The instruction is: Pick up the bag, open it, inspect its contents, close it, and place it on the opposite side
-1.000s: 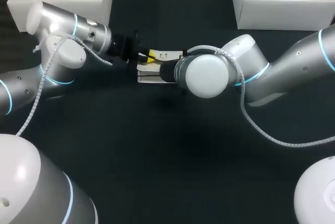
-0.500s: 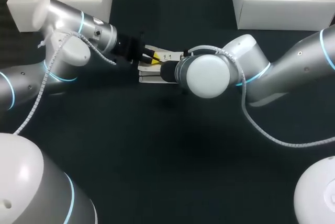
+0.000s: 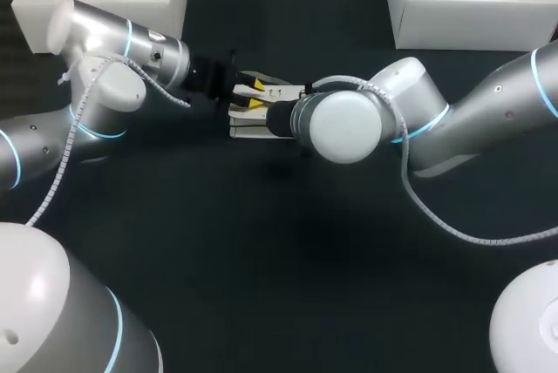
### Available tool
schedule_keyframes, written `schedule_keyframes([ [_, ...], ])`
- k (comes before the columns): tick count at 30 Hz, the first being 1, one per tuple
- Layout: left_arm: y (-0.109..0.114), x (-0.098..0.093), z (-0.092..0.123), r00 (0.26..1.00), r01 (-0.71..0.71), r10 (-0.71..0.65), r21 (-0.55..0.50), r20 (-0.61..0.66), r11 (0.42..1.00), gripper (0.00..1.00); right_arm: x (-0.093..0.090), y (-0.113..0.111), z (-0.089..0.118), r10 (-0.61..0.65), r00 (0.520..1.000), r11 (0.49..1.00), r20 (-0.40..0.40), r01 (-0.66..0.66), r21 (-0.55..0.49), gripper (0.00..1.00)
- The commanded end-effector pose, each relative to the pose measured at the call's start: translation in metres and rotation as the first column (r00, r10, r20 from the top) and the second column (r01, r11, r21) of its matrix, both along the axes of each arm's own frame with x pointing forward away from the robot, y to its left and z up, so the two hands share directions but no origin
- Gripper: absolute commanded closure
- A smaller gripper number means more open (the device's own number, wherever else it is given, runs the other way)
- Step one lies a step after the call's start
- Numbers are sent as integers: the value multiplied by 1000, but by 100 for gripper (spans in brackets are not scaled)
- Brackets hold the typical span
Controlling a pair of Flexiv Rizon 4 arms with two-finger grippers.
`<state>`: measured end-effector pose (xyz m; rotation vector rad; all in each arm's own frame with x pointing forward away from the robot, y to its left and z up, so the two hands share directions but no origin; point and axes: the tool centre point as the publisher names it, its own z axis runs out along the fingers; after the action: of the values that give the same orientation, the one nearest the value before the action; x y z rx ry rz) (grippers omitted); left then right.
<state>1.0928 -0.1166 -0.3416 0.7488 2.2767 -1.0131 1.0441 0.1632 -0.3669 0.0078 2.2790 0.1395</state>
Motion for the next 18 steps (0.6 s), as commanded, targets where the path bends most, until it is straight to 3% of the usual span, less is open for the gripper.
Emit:
schedule_keyframes([
  [1,-5,2,0,1000,-1,1,5,6,1000,100,1,0,-2,0,1000,1000,5,0,2,100],
  [10,0,3,-7,999,-18,18,13,-36,1000,100,1,0,-2,0,1000,1000,5,0,2,100],
  [18,5,20,-14,996,-58,58,-1,-69,998,100,1,0,-2,0,1000,1000,5,0,2,100],
])
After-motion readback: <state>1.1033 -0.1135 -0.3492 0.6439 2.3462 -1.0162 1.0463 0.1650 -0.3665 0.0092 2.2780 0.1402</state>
